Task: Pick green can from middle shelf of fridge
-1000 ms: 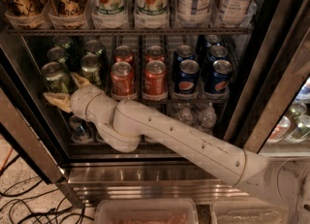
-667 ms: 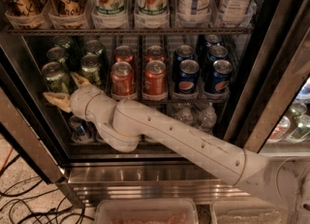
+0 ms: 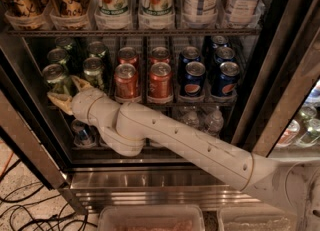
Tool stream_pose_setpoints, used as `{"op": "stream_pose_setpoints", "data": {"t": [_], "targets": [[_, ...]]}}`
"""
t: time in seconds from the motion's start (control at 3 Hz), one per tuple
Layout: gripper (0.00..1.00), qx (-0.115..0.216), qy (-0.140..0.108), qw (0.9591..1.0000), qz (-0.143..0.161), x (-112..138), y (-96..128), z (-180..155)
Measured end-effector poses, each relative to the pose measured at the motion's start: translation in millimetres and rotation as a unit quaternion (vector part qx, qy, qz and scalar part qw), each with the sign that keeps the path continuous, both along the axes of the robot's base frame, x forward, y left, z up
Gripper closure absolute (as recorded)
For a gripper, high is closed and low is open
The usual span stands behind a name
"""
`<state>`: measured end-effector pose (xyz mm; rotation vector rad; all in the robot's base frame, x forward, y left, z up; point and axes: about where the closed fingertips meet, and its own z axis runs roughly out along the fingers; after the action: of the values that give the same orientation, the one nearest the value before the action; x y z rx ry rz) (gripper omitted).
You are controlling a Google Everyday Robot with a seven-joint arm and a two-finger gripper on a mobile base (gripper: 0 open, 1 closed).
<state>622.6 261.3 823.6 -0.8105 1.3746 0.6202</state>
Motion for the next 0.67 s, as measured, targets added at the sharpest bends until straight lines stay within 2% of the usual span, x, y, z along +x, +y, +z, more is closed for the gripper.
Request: {"op": "stream_pose_setpoints", "data": {"t": [0.33,0.67], "targets": [[0.81,0.0,0.0,1.0,0.0,0.0,0.0,0.0],[1.0,0.0,0.0,1.0,0.0,0.0,0.0,0.0]]}}
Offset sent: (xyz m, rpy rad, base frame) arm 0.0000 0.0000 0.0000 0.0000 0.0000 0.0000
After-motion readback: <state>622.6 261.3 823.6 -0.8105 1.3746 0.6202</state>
